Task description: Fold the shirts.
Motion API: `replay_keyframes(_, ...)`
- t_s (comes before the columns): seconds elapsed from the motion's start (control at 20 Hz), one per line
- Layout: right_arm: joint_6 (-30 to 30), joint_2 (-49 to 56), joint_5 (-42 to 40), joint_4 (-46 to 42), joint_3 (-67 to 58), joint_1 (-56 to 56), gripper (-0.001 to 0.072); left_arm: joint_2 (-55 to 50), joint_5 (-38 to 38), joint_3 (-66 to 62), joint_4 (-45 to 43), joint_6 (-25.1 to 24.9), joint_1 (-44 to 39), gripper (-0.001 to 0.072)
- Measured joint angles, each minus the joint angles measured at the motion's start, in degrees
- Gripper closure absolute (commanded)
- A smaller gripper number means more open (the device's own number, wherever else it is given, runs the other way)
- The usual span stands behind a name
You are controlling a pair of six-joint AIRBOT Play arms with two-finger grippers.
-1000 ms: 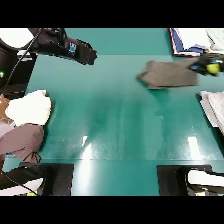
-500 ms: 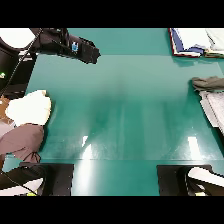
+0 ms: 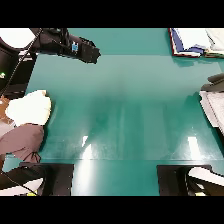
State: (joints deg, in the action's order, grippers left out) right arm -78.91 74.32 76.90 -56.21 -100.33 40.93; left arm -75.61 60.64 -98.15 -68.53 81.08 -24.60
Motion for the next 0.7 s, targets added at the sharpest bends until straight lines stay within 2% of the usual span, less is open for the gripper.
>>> replay_keyframes(0.2, -1.11, -3.67, 2.86, -5.4, 6.1, 4.02, 0.0695, 0.0, 0.0, 0.0, 0.0, -0.07, 0.0, 0.0675)
replay_keyframes(0.45, -1.84, -10.58, 3.67, -15.19, 19.47, 9.68, 0.0692, 0.0, 0.0, 0.0, 0.0, -0.42, 0.0, 0.0675)
replay_keyframes(0.5, -1.92, -11.69, 3.8, -17.14, 22.12, 10.8, 0.0673, 0.0, 0.0, 0.0, 0.0, -0.55, 0.0, 0.0675)
replay_keyframes(0.55, -1.99, -12.63, 3.78, -18.73, 24.35, 11.82, 0.0535, 0.0, 0.0, 0.02, 0.0, -0.68, 0.0, 0.0675)
replay_keyframes(0.6, -1.99, -13.4, 3.8, -20.28, 26.38, 12.87, 0.0269, 0.0, 0.0, 0.04, 0.0, -0.85, 0.0, 0.0675)
replay_keyframes(0.65, -1.99, -14.01, 3.76, -21.53, 28.3, 13.99, 0.009, 0.0, 0.02, 0.09, 0.0, -0.94, 0.0, 0.0675)
replay_keyframes(0.7, -1.99, -14.38, 3.65, -22.25, 29.75, 14.97, 0.0071, 0.0, 0.04, 0.15, 0.0, -1.11, 0.0, 0.0675)
